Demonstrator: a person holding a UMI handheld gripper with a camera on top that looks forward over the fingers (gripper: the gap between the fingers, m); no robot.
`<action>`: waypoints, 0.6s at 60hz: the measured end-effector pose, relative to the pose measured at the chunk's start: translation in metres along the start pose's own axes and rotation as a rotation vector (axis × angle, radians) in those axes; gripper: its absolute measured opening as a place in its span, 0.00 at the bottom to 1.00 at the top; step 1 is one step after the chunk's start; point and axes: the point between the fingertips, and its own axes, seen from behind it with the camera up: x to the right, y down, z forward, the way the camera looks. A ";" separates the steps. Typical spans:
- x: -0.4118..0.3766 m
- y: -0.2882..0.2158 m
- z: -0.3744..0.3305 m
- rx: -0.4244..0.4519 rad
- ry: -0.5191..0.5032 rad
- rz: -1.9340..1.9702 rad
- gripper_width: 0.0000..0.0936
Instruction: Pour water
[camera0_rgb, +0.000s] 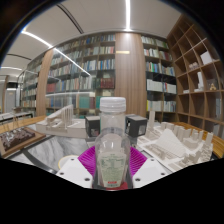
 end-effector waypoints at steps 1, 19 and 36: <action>0.000 0.004 0.001 -0.012 0.001 -0.006 0.42; 0.019 0.080 0.015 -0.116 0.035 0.013 0.43; 0.018 0.076 0.000 -0.172 0.079 -0.029 0.87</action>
